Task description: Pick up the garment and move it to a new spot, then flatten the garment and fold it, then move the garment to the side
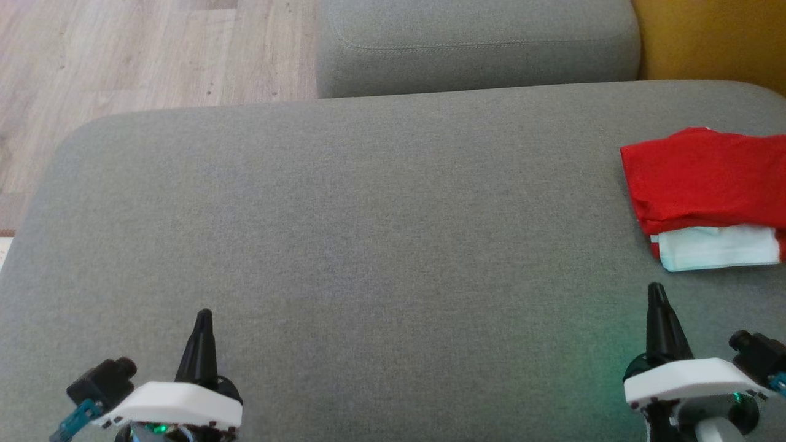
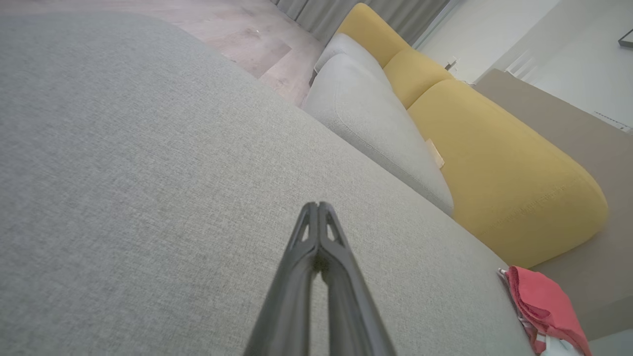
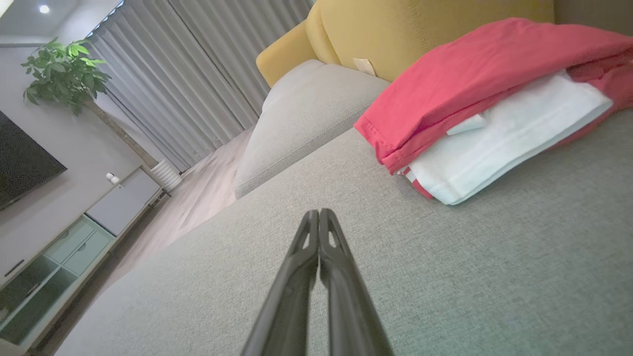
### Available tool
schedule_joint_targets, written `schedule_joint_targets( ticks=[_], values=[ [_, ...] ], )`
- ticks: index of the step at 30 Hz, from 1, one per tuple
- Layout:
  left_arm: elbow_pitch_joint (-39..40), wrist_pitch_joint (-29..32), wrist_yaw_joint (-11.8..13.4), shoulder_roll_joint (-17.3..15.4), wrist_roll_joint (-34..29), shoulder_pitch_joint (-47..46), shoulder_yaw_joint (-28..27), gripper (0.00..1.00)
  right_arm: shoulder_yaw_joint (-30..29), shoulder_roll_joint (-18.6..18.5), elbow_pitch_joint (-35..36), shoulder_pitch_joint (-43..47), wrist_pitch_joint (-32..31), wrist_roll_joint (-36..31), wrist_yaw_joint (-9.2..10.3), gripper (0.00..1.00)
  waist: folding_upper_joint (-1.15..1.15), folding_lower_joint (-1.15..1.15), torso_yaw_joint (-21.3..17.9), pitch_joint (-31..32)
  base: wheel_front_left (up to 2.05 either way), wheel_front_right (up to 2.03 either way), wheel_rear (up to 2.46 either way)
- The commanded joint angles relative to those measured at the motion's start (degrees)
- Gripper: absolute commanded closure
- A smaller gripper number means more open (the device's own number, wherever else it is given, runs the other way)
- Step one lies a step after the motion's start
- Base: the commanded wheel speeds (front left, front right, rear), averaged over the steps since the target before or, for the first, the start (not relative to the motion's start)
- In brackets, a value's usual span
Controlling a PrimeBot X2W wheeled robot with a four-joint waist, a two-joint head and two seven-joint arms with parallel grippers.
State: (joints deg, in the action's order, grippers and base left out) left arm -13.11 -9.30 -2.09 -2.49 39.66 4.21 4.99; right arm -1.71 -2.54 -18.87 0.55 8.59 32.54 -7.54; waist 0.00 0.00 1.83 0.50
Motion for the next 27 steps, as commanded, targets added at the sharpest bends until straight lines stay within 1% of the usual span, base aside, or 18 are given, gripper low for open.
schedule_joint_targets(
  ticks=[1,27],
  values=[
    [1.72,0.34,-0.36,-0.45,1.38,-3.38,-1.15,1.00,-0.02,-0.15,2.20,-3.29,-0.40,1.70,0.02,1.00,0.00,0.00,-0.02,-0.01,0.00,0.00,0.00],
    [0.95,4.64,-1.82,-0.62,16.48,-5.40,-3.92,1.00,-1.42,-0.20,2.97,-4.29,-4.68,18.58,0.03,1.00,0.00,0.00,-0.55,-0.20,0.00,0.00,0.00]
  ],
)
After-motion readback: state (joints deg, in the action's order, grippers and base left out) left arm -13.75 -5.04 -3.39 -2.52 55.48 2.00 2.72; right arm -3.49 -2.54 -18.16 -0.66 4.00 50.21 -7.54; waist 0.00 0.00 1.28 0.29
